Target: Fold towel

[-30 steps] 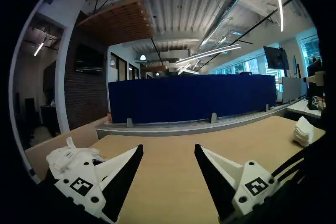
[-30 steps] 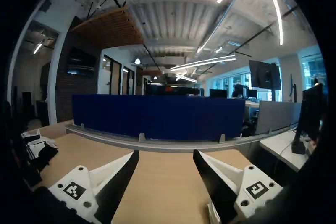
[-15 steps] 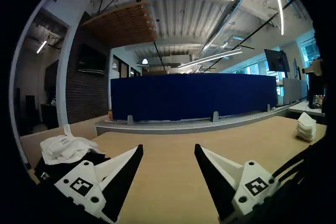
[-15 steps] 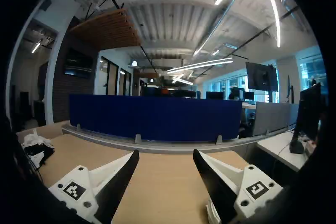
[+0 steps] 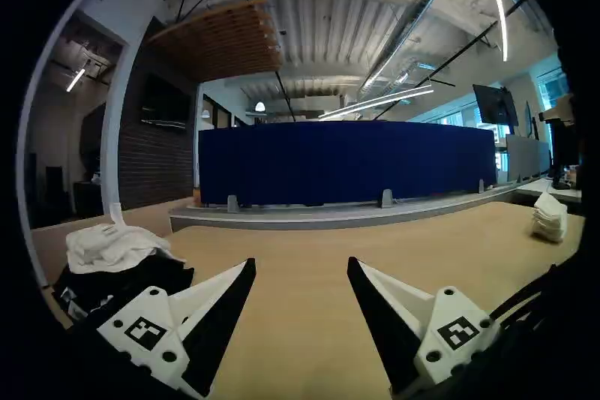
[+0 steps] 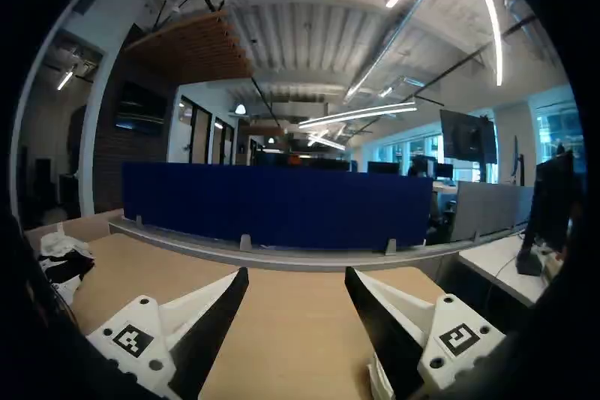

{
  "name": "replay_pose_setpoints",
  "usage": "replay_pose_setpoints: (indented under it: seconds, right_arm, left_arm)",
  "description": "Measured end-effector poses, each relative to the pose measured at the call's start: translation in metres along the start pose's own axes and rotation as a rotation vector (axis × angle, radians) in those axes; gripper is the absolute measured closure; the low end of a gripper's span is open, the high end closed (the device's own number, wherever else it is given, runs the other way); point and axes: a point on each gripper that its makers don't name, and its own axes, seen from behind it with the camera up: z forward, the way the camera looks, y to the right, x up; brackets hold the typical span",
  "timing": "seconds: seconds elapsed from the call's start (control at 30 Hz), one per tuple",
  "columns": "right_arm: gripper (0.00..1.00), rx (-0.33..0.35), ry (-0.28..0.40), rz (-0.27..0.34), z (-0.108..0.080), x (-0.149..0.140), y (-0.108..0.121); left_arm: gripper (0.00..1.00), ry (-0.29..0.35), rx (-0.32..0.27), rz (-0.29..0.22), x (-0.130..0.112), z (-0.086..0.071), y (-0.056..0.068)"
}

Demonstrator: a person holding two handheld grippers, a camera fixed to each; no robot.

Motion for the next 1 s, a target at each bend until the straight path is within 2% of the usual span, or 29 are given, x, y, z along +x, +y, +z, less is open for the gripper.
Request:
replay_pose_setpoints:
  seconds: [0.2,0.6,0.87,1.0]
  right_arm:
    - [0.00,-0.005,-0.006,0.015,0.003,-0.005,0.000]
    - [0.00,0.015,0.007,0.009,0.006,0.003,-0.007]
    - [0.00,0.009,0.031,-0.007,0.002,0.011,0.008]
    - [0.00,-0.005,0.039,-0.021,-0.001,0.006,0.018]
  left_arm:
    - [0.10,-0.004,0.004,-0.026,-0.001,0.002,-0.003]
    - [0.10,-0.006,0.006,-0.026,0.000,0.000,-0.002]
    - [0.09,-0.006,0.006,-0.025,-0.001,0.000,-0.002]
    - [0.09,-0.006,0.006,-0.025,-0.001,0.000,-0.002]
